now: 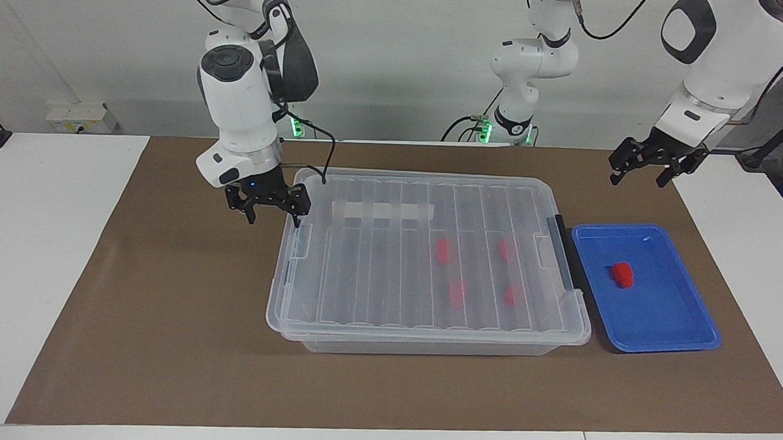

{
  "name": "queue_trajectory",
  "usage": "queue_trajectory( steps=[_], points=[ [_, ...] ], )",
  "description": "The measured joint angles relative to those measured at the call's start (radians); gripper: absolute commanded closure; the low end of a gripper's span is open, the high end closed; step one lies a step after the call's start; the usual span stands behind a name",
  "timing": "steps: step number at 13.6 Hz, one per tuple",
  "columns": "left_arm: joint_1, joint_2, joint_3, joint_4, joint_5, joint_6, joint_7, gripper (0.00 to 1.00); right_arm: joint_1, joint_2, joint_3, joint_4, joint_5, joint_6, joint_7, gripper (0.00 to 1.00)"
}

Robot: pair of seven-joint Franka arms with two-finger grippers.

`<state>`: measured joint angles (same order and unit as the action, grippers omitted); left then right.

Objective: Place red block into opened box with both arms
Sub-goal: 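Slide the clear lid open with the right gripper while the left gripper reaches the block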

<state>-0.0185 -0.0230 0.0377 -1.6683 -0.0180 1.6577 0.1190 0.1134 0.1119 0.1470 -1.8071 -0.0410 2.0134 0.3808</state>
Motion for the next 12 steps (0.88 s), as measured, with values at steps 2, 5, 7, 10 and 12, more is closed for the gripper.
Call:
queue_trajectory(
  steps=[2, 5, 7, 10, 12],
  points=[
    [0.0, 0.0, 0.0, 0.0, 0.0, -0.001, 0.0, 0.0, 0.0, 0.0, 0.0, -0.015, 0.0, 0.0, 0.0, 0.02],
    [0.004, 0.0, 0.003, 0.0, 0.0, -0.005, -0.002, 0.0, 0.0, 0.0, 0.0, -0.035, 0.0, -0.002, -0.003, 0.02],
    [0.046, 0.0, 0.004, -0.002, 0.0, -0.008, -0.005, 0.0, -0.003, -0.001, -0.001, -0.044, 0.0, -0.003, -0.028, 0.02],
    [0.102, 0.0, 0.008, -0.002, 0.0, -0.007, -0.015, 0.0, -0.011, -0.001, -0.003, -0.049, 0.0, -0.009, -0.081, 0.02],
    [0.105, 0.0, 0.007, -0.004, 0.0, 0.0, -0.084, 0.0, -0.028, -0.002, -0.003, -0.05, 0.0, -0.012, -0.139, 0.02]
  ],
)
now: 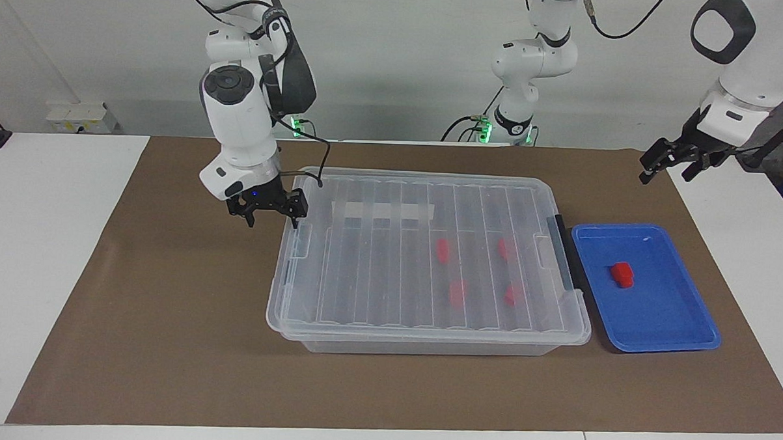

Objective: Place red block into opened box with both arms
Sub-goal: 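Slide the clear lid open with the right gripper while the left gripper reaches the block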

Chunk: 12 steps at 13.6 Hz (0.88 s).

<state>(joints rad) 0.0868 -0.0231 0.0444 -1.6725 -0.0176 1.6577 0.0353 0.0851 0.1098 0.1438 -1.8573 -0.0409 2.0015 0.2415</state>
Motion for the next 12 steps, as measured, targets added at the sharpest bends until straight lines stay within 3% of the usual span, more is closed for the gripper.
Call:
queue_trajectory(
  steps=[2, 5, 7, 9, 12],
  points=[
    [0.0, -0.003, -0.004, -0.028, 0.0, 0.06, -0.032, 0.0, -0.03, -0.001, -0.001, 0.0, 0.0, -0.001, -0.066, 0.02],
    [0.0, -0.021, -0.004, -0.164, 0.005, 0.278, 0.002, 0.0, -0.078, -0.002, -0.001, -0.001, 0.0, -0.002, -0.159, 0.02],
    [0.002, -0.018, -0.002, -0.226, 0.006, 0.341, 0.007, 0.0, -0.104, -0.002, -0.002, -0.001, 0.0, -0.003, -0.217, 0.02],
    [0.019, 0.007, 0.0, -0.257, 0.008, 0.405, 0.014, 0.0, -0.128, -0.002, -0.003, -0.001, 0.0, -0.004, -0.271, 0.02],
    [0.049, 0.106, 0.0, -0.271, 0.009, 0.545, 0.025, 0.0, -0.162, -0.002, -0.003, -0.001, 0.0, -0.005, -0.351, 0.02]
  ],
)
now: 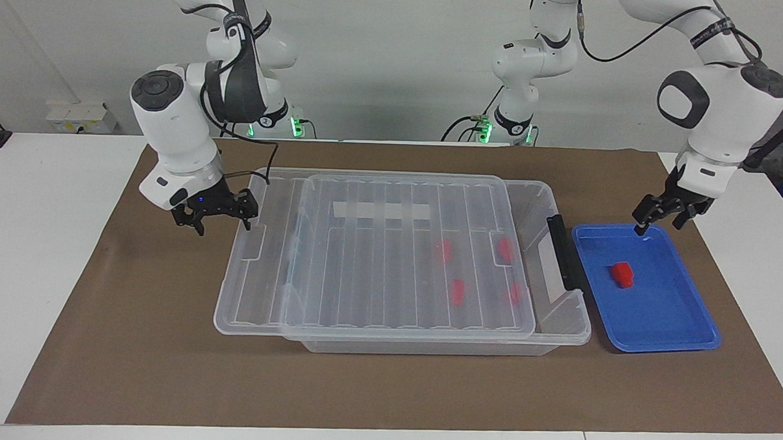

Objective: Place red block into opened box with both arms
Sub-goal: 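Slide the clear lid open with the right gripper while the left gripper reaches the block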

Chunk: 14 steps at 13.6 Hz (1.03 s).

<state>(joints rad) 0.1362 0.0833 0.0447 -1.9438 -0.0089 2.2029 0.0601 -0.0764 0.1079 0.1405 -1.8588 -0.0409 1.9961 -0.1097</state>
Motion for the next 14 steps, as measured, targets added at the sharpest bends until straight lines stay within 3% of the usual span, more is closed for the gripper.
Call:
queue_trajectory(
  steps=[6, 14],
  points=[
    [0.034, 0.179, -0.004, -0.03, 0.0, 0.186, 0.109, 0.0, -0.073, 0.0, -0.002, 0.0, 0.0, -0.011, -0.171, 0.01],
    [0.031, 0.192, -0.006, -0.094, 0.001, 0.238, 0.217, 0.0, -0.162, 0.0, -0.003, -0.002, -0.001, -0.014, -0.394, 0.01]
  ],
)
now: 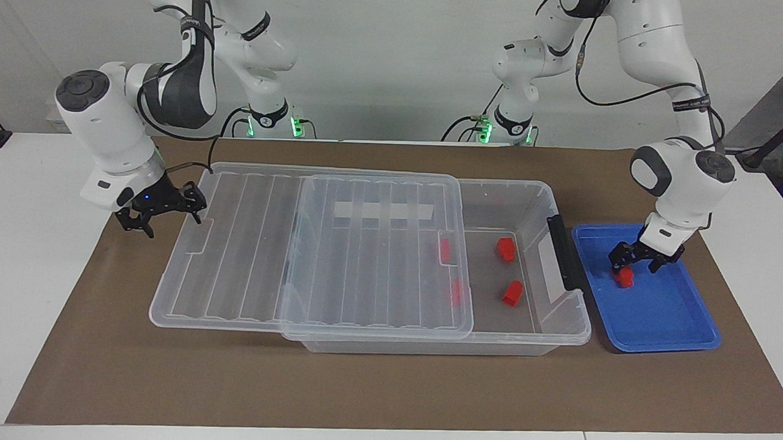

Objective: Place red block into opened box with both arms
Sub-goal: 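Slide the clear lid open with the right gripper while the left gripper reaches the block, then grasp the red block in the blue tray with the left gripper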

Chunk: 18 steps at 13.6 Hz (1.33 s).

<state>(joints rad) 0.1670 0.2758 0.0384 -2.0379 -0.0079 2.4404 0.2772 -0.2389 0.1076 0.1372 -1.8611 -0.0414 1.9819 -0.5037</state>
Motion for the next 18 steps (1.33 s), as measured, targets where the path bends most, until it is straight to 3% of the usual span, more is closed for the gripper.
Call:
queue_trajectory(
  steps=[3, 4, 6, 8, 9, 15, 18],
  points=[
    [0.0, 0.002, 0.001, -0.022, 0.0, 0.028, 0.017, 0.0, -0.003, 0.0, 0.0, 0.0, 0.0, -0.004, -0.004, 0.01],
    [0.0, 0.002, 0.0, -0.034, 0.0, 0.046, 0.019, 0.1, -0.003, 0.0, 0.0, 0.0, 0.0, -0.01, -0.004, 0.01],
    [-0.001, 0.002, -0.001, -0.061, 0.0, 0.086, 0.02, 0.45, -0.003, -0.002, 0.0, 0.001, 0.0, -0.025, 0.005, 0.01],
    [-0.001, 0.002, -0.001, -0.077, 0.0, 0.101, 0.02, 0.86, 0.0, -0.016, 0.001, 0.004, 0.0, -0.053, 0.06, 0.01],
    [-0.001, 0.002, -0.001, -0.078, 0.0, 0.102, 0.02, 0.99, 0.005, -0.032, 0.003, 0.005, 0.0, -0.076, 0.102, 0.01],
    [0.0, -0.003, -0.001, -0.075, 0.0, 0.096, 0.018, 1.0, 0.108, -0.141, 0.009, 0.006, 0.0, -0.177, 0.437, 0.0],
    [0.007, -0.007, 0.002, 0.022, 0.0, -0.088, -0.003, 1.0, 0.148, -0.174, 0.011, 0.019, 0.0, -0.18, 0.572, 0.0]
  ],
)
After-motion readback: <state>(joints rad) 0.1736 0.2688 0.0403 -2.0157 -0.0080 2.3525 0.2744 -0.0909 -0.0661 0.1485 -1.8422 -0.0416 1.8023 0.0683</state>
